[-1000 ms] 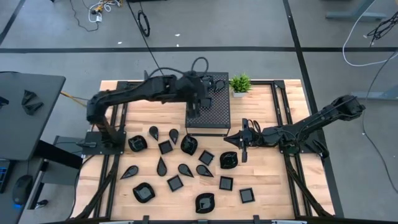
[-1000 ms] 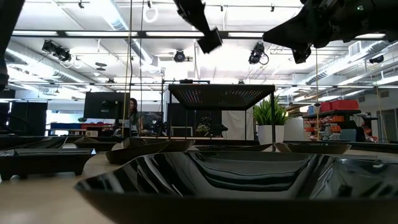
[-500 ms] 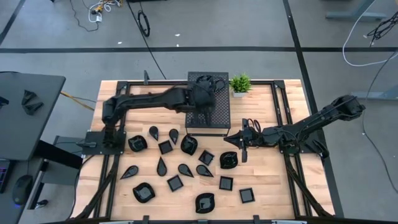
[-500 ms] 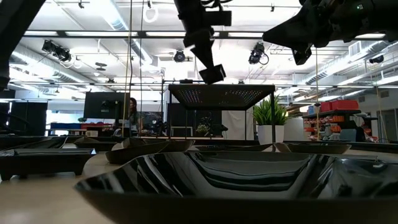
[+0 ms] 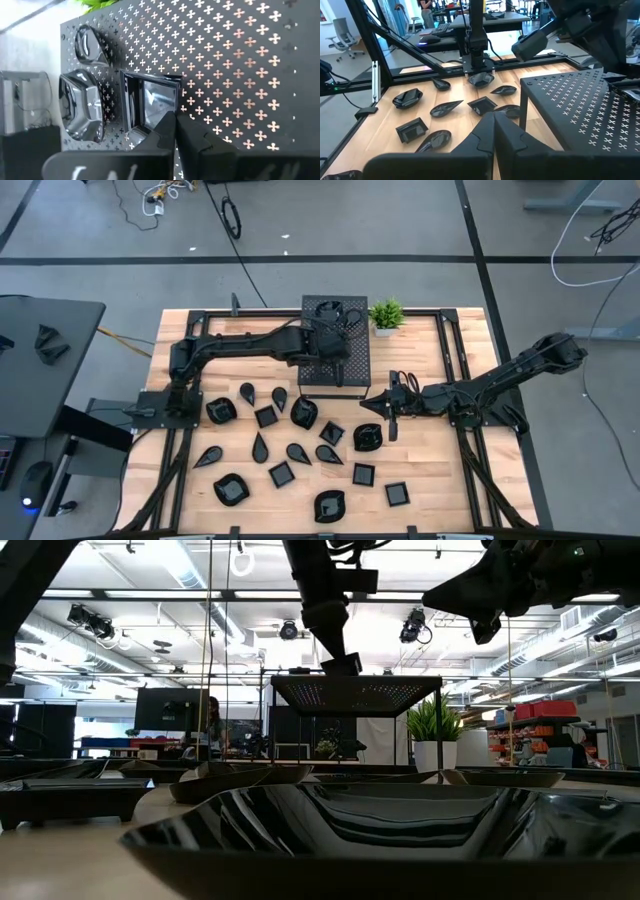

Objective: Pick & Place Mini shaped plates
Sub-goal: Stack the black square plate on top of the black square plate on the shelf

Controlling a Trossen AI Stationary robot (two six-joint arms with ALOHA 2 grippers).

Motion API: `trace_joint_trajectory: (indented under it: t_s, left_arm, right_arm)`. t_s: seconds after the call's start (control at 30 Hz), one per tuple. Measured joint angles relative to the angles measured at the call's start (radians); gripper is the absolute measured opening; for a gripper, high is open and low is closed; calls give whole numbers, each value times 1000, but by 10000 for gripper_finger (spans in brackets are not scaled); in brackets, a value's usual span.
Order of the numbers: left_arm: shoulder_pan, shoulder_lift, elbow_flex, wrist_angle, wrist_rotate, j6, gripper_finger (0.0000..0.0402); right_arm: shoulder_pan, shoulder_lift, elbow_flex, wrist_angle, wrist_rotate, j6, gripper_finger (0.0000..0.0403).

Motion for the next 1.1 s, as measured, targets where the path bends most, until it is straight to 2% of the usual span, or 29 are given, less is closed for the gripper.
trace_joint_trajectory:
  t_s: [0.5,0.9,1.1]
  left_arm:
    - [1,23,-1,9,8,-35,23]
    - [-3,26,1,37,-90,-36,30]
    - [-3,26,1,37,-61,-57,48]
  right_arm:
    - [0,0,0,-1,0,-8,8]
    - [0,1,0,-3,-1,-15,8]
    - [0,1,0,-3,-1,-16,8]
